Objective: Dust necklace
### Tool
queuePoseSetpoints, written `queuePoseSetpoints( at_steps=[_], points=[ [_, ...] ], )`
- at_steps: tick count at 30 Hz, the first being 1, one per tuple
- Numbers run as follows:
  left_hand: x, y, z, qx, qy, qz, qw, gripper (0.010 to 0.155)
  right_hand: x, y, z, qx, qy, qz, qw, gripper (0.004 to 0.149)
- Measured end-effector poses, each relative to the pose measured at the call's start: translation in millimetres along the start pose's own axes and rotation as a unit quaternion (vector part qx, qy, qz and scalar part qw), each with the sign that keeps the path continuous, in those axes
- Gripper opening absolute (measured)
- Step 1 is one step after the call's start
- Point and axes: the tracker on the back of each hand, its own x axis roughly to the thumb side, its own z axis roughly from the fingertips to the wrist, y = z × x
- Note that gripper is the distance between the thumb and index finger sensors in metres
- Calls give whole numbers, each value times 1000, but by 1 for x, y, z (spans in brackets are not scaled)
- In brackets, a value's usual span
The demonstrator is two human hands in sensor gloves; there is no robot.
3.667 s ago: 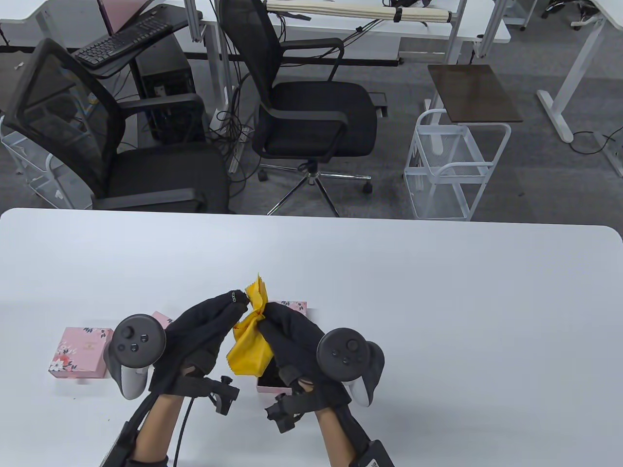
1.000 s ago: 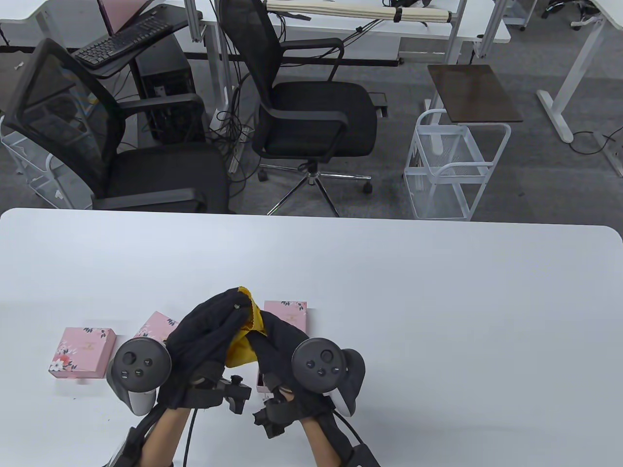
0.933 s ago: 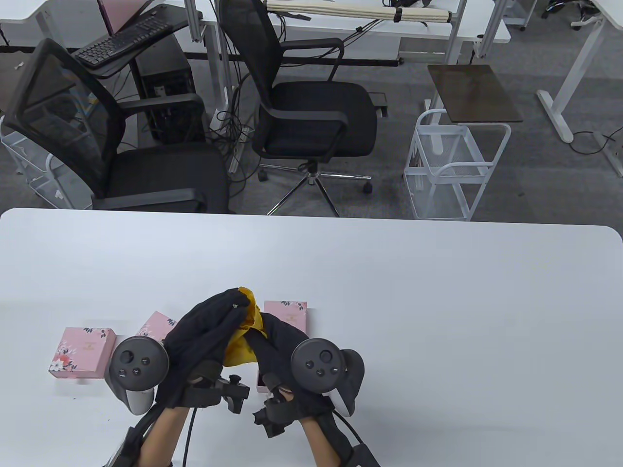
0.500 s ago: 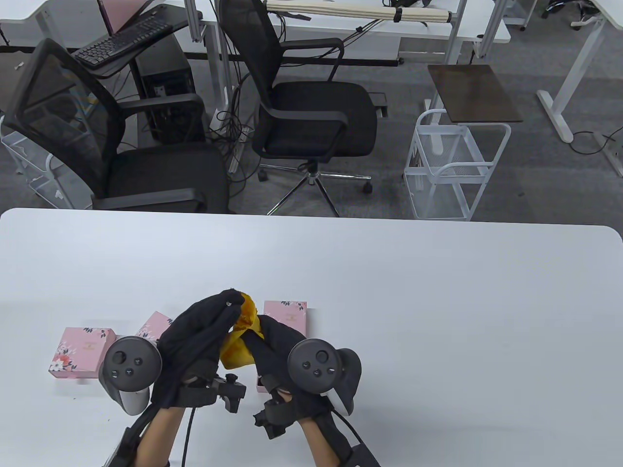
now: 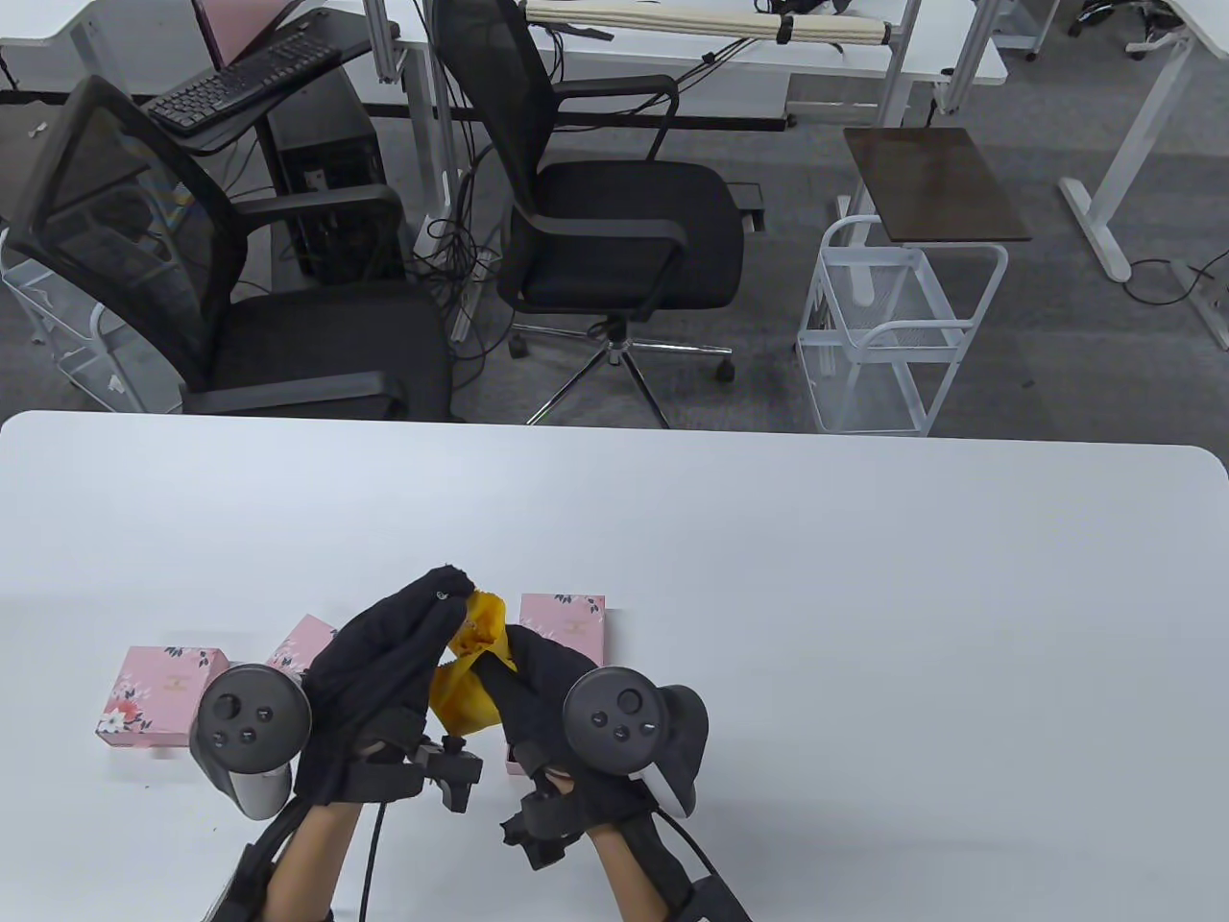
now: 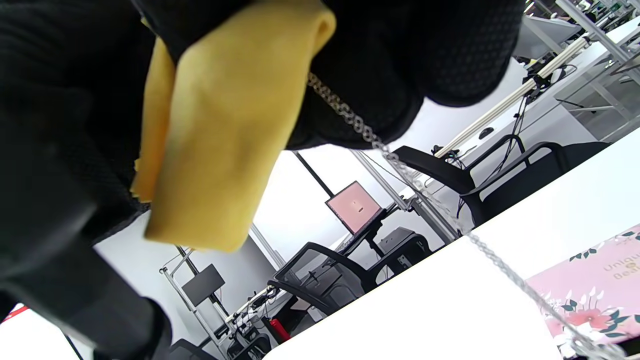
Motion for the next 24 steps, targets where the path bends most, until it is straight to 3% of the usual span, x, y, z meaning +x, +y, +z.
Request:
queuePoseSetpoints(
  at_steps=[24],
  points=[
    [0, 7, -2, -4, 10, 27, 1000, 37, -3, 14, -3, 49, 4, 29, 998, 38]
  ],
)
